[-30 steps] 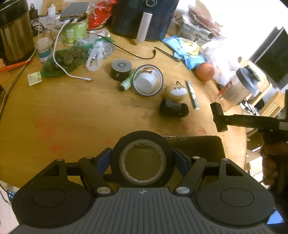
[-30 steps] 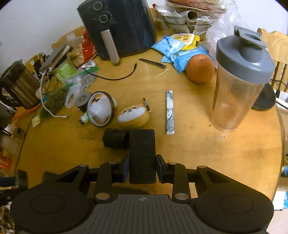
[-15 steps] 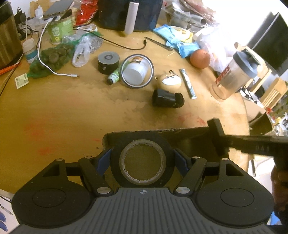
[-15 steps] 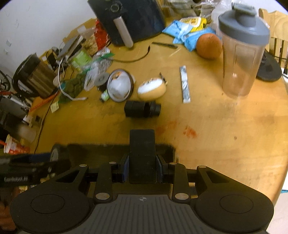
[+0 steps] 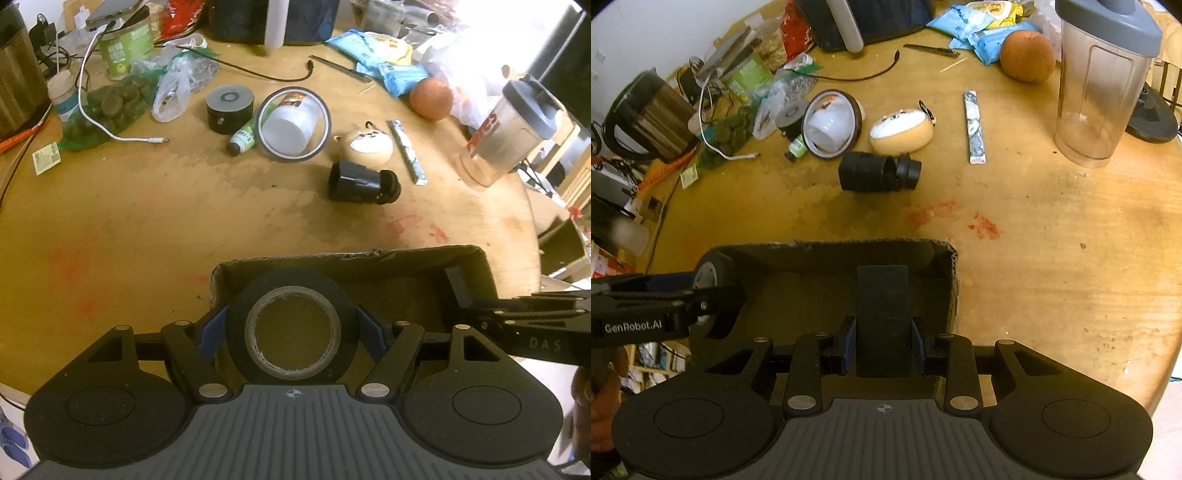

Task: Organize objects
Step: 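Carry tape roll and block into the cardboard box and open both tools, then raise both open tools out of the cardboard box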

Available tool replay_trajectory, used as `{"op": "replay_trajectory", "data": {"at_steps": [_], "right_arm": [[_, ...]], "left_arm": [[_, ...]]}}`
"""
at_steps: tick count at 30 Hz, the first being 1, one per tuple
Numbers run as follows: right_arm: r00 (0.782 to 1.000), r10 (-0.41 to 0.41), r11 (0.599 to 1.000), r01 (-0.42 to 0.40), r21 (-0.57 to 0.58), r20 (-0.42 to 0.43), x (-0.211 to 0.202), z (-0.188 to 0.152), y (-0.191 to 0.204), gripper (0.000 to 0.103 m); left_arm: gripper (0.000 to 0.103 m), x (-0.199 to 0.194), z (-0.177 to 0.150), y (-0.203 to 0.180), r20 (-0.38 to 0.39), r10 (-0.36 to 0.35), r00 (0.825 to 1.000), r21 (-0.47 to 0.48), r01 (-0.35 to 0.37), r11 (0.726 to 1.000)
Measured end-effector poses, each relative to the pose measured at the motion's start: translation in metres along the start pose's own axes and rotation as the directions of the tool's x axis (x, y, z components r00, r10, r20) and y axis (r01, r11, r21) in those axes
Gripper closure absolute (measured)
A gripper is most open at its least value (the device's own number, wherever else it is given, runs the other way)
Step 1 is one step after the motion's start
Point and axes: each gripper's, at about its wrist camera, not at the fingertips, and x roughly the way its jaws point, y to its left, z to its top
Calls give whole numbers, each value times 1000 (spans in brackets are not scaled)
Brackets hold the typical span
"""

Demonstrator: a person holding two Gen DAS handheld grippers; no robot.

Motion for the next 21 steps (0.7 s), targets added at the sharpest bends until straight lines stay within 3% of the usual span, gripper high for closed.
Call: {"op": "replay_trajectory", "data": {"at_steps": [1,2,5,8,12,21], "right_arm": [[1000,-6,1000,6,-8,3,0,0,0,65],[1000,-8,1000,8,-17,6,-1,-1,0,52],[1000,-3,999,4,-44,15,-3,-1,4,25],[999,30,998,-30,-48,13,-4,-2,7,10],[999,51,996,-50,-71,16,-9,-1,14,0],[999,-26,995,30,-97,40,-23,2,19,0]], "left_arm": [[31,1,-1,0,2,2,1000,-5,-2,1000],[30,1,-1,0,2,5,1000,-9,-5,1000],[28,-1,-2,0,10,-18,1000,-24,18,1000],[28,-4,-2,-2,15,-8,1000,-22,8,1000],[28,-9,-3,-4,24,9,1000,-26,-8,1000],[28,-29,-2,1,76,24,997,-52,-20,998]]}}
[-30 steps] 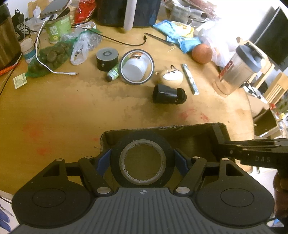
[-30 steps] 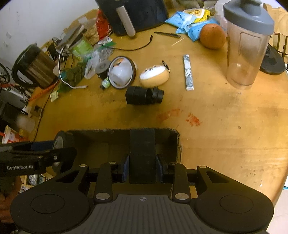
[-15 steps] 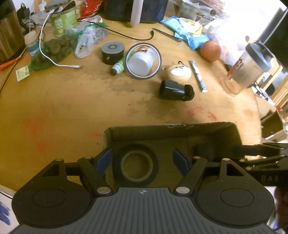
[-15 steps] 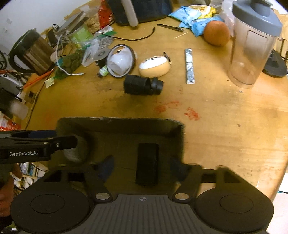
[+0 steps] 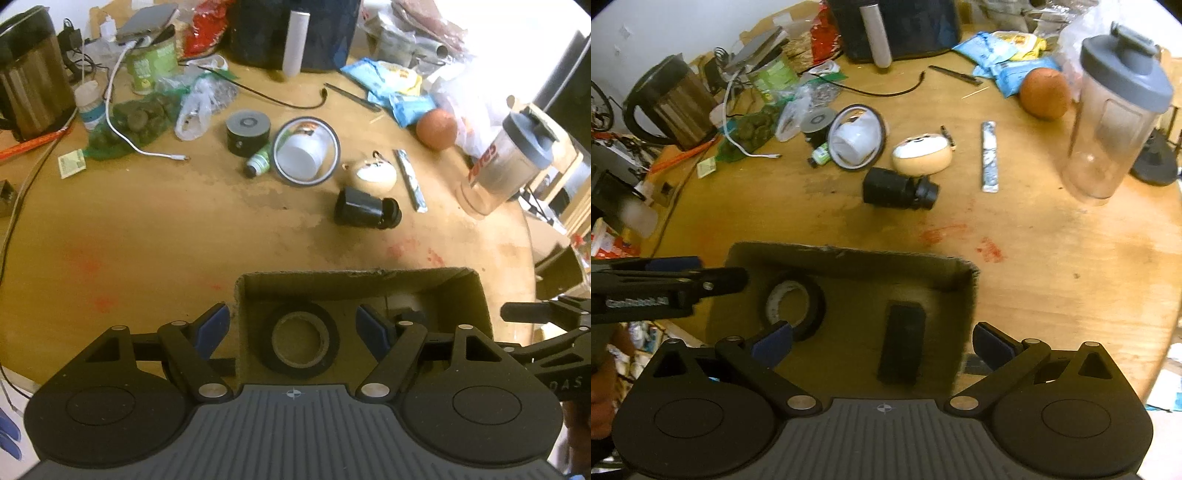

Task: Organize objects
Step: 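Raise both open tools out of the cardboard box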

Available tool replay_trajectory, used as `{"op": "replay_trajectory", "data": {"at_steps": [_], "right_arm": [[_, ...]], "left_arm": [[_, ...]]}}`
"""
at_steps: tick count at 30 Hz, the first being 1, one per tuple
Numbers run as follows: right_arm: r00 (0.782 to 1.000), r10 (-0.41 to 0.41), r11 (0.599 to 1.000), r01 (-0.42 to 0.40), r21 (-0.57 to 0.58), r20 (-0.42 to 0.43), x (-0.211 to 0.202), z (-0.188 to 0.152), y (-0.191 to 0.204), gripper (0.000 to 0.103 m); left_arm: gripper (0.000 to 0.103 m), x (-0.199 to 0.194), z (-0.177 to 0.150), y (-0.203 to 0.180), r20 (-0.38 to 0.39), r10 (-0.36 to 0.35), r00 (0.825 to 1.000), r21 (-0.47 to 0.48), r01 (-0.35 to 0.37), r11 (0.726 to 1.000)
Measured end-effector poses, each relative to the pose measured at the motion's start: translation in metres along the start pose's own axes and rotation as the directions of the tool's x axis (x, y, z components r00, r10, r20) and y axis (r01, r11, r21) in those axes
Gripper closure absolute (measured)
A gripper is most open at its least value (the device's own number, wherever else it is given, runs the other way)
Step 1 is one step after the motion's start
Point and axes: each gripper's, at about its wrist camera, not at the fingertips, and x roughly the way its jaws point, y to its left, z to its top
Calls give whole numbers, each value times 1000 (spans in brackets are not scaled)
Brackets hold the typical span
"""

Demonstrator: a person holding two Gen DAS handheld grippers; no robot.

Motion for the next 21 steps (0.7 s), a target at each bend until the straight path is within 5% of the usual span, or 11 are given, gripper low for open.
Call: {"op": "replay_trajectory", "data": {"at_steps": [21], "right_arm": [[981,-191,981,189,40,39,-11,7,-19,0]], "left_arm": [[28,-16,3,7,39,16,999,-4,-16,1000]]}}
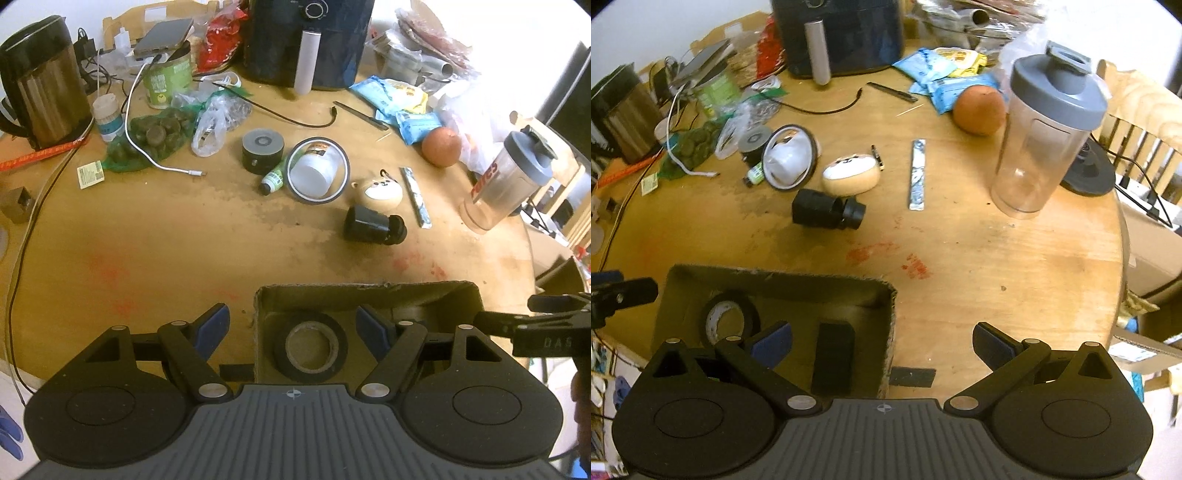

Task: Organize objects
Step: 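Raise both open tools out of the cardboard box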

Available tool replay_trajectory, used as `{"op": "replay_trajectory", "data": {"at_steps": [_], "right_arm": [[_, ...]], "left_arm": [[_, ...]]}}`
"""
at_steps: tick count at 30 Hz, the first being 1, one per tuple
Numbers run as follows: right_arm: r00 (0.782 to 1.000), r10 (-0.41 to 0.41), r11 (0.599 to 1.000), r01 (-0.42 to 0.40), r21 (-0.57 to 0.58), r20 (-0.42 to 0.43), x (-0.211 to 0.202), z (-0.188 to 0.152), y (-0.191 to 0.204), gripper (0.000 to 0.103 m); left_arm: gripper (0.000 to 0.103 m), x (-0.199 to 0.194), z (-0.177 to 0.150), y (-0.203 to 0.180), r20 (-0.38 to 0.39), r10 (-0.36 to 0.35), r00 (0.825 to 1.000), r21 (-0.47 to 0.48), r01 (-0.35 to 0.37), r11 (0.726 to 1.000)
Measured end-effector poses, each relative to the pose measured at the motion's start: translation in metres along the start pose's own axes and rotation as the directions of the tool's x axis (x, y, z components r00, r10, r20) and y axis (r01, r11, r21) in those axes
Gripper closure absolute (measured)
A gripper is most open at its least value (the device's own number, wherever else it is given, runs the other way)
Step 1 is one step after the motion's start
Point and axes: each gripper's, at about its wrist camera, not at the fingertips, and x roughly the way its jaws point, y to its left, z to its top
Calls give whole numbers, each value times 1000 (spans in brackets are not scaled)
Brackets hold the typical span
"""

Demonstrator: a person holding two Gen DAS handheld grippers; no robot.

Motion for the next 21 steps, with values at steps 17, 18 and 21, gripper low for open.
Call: {"op": "replay_trajectory", "data": {"at_steps": [17,18,21], "right_arm": [[999,0,991,-6,131,41,3,9,-15,0],[999,1,991,-7,136,45,3,9,-15,0],[998,0,989,-8,150,55,5,12,-16,0]], "left_arm": [[28,20,26,-4,-3,-47,999,64,47,997],[28,21,28,-4,-1,-48,999,67,48,997],[28,26,35,-5,7,-52,999,74,52,996]]}}
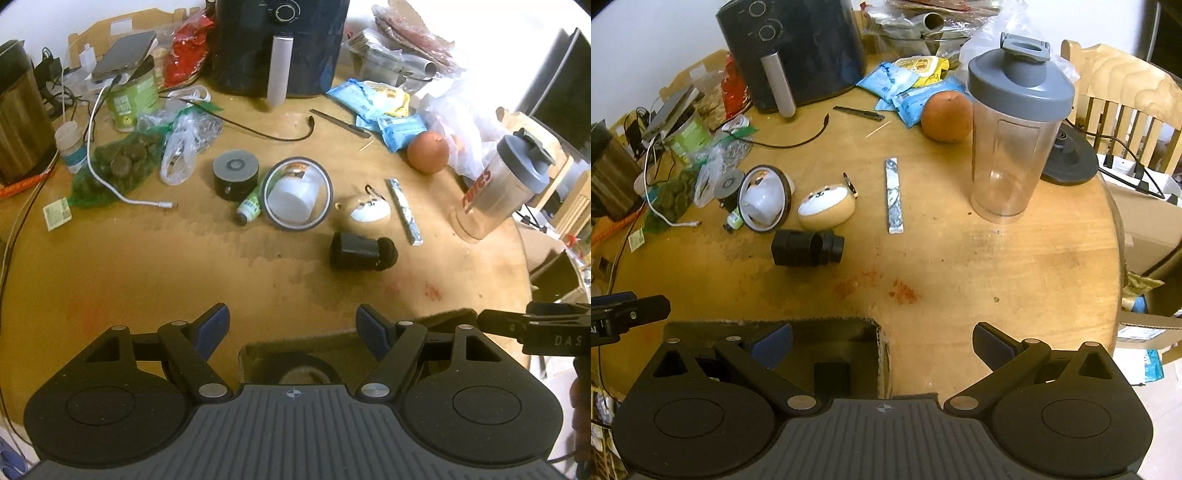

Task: Organize objects
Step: 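Raise both open tools out of the cardboard box, then lower the left tool onto the grey round disc and close it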

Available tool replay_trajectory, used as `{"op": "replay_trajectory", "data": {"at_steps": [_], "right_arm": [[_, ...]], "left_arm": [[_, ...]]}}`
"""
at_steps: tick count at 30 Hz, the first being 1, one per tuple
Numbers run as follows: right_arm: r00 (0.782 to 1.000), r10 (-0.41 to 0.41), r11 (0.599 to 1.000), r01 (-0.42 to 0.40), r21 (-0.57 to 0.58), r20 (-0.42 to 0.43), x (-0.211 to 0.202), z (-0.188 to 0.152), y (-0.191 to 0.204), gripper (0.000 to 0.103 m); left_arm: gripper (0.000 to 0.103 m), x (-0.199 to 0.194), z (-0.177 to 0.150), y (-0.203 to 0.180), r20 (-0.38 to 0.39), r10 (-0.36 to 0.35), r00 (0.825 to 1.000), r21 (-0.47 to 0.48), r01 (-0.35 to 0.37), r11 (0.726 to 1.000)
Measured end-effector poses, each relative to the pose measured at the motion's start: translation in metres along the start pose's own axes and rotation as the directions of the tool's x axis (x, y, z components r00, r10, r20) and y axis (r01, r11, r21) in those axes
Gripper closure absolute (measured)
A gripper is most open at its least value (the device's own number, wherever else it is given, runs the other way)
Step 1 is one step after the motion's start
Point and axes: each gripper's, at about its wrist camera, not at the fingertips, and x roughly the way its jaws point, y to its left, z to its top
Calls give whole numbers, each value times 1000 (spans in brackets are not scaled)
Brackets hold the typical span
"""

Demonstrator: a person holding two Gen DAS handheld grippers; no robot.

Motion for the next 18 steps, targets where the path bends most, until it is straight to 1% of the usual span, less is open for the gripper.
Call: {"op": "replay_trajectory", "data": {"at_steps": [4,9,15,18], "right_arm": [[1000,-10,1000,10,9,-1,5,7,-1,0],[1000,-2,999,2,33,-10,11,19,-1,0],[999,-1,999,3,38,-40,21,35,0,0],[999,-3,999,5,36,-36,24,44,1,0]], "left_arm": [[28,5,13,3,19,-2,1000,-1,2,1000],[28,9,38,9,66,0,998,-4,0,1000],[28,13,71,17,127,21,992,-21,-19,1000],[28,16,80,21,144,33,989,-26,-30,999]]}}
